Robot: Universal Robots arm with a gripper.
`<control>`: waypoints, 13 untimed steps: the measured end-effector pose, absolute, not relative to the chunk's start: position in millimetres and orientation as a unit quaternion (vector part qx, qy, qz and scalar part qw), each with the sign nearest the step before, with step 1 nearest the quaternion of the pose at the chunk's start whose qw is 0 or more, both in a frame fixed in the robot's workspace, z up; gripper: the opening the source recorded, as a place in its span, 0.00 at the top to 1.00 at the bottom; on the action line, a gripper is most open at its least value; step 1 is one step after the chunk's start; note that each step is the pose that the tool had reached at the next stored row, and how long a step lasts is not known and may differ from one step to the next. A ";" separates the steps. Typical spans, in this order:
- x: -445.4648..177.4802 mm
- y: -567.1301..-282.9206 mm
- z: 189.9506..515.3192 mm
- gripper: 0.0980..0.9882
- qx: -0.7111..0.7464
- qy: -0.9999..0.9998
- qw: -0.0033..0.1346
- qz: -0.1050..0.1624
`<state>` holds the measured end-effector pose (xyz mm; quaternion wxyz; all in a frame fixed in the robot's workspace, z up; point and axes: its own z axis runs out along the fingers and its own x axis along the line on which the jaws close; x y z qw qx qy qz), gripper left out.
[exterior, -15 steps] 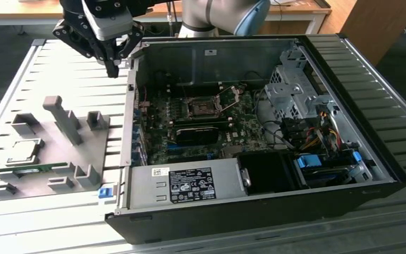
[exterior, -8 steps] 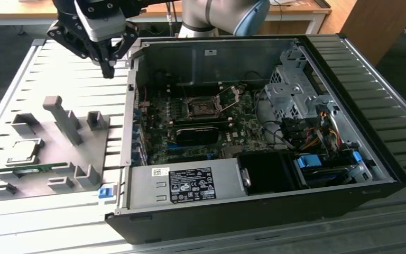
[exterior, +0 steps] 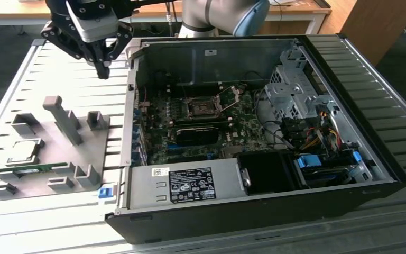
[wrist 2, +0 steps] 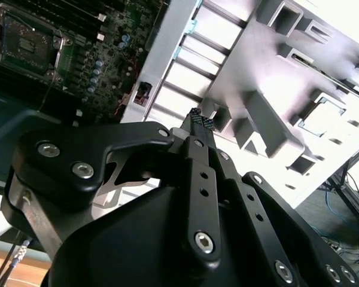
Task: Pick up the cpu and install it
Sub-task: 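Reach for the cpu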
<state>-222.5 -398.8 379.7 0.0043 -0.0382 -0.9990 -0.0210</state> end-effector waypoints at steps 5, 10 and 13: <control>-228.3 -398.8 379.3 0.99 -0.038 -0.999 0.004 -0.021; -233.8 -398.8 378.8 0.99 -0.038 -0.999 0.004 -0.021; -236.8 -398.8 378.5 0.99 -0.038 -0.999 0.004 -0.021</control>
